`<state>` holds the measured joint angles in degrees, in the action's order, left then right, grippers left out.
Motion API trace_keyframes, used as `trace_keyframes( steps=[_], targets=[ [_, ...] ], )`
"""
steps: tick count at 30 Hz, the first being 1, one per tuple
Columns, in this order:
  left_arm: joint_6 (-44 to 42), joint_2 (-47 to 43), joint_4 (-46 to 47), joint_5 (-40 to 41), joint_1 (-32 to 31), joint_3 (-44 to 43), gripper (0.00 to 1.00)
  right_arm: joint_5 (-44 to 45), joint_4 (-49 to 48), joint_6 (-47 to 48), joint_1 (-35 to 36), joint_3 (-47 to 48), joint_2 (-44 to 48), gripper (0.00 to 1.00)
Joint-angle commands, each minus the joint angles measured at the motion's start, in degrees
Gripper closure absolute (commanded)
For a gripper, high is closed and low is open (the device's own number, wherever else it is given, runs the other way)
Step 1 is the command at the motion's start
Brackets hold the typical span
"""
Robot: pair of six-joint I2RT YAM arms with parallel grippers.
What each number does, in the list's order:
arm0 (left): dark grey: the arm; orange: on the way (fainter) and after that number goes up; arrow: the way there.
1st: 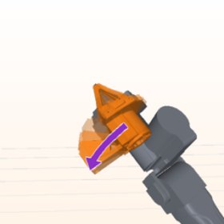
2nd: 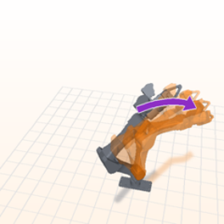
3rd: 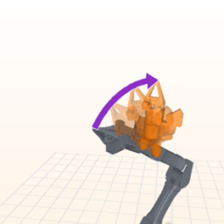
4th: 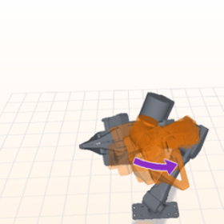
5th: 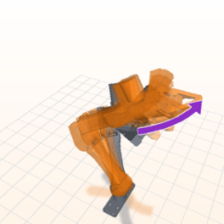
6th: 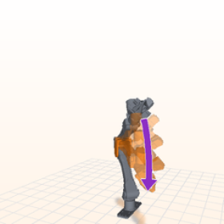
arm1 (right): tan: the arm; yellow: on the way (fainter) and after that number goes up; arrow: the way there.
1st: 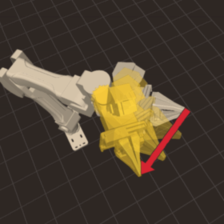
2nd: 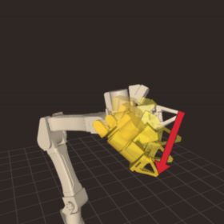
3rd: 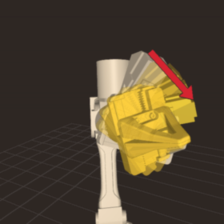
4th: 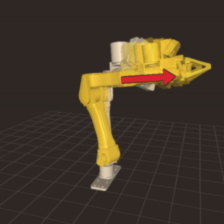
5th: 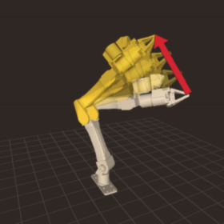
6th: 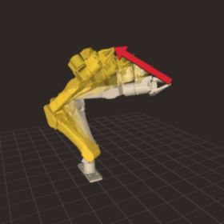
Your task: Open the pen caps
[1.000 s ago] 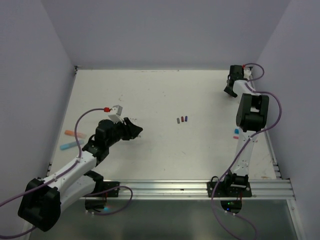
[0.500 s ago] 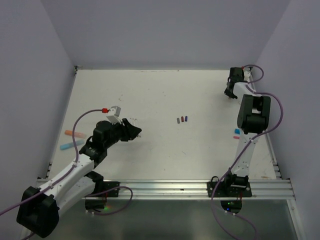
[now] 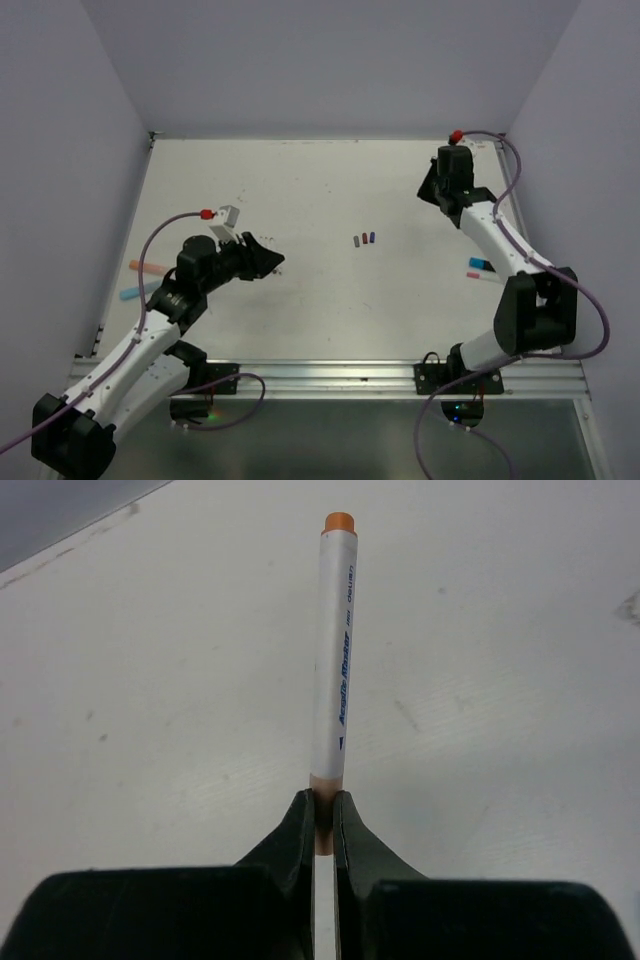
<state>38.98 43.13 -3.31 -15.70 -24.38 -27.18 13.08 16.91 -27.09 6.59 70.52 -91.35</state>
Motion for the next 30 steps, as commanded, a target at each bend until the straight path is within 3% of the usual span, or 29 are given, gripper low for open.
trace_keyframes(
  steps=[1,4,9,13,25,30],
  targets=[
    [1.2,0.8,-1.6,-4.9,0.2,-3.7,0.51,-10.2,2.2,-2.7,4.1,-7.8,8.8,1.0],
    [1.8,4.1,0.1,-10.2,0.2,-5.7,0.51,-18.8,0.4,-3.1,7.5,-17.8,18.6,1.0],
    [8.6,10.6,10.3,-19.6,0.3,-6.6,0.51,-24.5,5.5,-1.5,14.4,-22.6,31.6,1.0],
    [12.2,15.4,15.2,-20.7,-0.1,-6.5,0.5,-27.9,8.3,-0.4,18.2,-24.3,36.0,1.0],
    [20.8,26.5,30.1,-14.7,-11.0,-8.8,0.48,-29.2,6.9,-1.6,29.0,-27.5,37.6,1.0],
    [22.8,29.9,33.2,-14.0,-12.1,-9.2,0.48,-28.6,5.3,-3.3,31.2,-28.2,38.1,1.0]
  ],
)
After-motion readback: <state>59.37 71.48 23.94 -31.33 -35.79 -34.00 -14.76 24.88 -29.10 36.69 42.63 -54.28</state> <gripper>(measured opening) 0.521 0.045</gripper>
